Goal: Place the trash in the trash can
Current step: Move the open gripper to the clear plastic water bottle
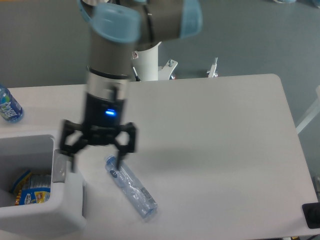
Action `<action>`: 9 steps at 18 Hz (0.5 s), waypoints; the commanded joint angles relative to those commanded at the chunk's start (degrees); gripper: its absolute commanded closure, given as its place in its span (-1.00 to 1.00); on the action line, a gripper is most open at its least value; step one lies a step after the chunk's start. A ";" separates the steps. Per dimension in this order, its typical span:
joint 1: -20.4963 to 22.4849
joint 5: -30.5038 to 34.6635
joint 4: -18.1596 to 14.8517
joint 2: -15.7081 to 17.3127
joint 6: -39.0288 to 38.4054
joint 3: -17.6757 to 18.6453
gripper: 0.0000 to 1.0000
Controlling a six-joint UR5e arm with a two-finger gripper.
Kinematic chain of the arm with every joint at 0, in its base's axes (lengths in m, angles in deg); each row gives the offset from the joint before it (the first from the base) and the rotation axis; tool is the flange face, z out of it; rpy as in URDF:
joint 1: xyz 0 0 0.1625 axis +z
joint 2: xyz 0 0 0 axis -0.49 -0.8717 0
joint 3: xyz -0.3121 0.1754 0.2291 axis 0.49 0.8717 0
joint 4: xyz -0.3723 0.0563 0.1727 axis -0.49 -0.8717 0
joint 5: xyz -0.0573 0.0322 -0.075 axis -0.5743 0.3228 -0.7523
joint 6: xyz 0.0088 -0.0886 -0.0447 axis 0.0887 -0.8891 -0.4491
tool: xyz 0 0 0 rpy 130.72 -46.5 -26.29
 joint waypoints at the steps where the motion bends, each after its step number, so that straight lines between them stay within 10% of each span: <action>1: 0.09 2.47 0.00 -0.35 -0.17 0.27 -1.00; 9: 0.01 10.40 0.35 -10.54 0.26 1.06 -1.00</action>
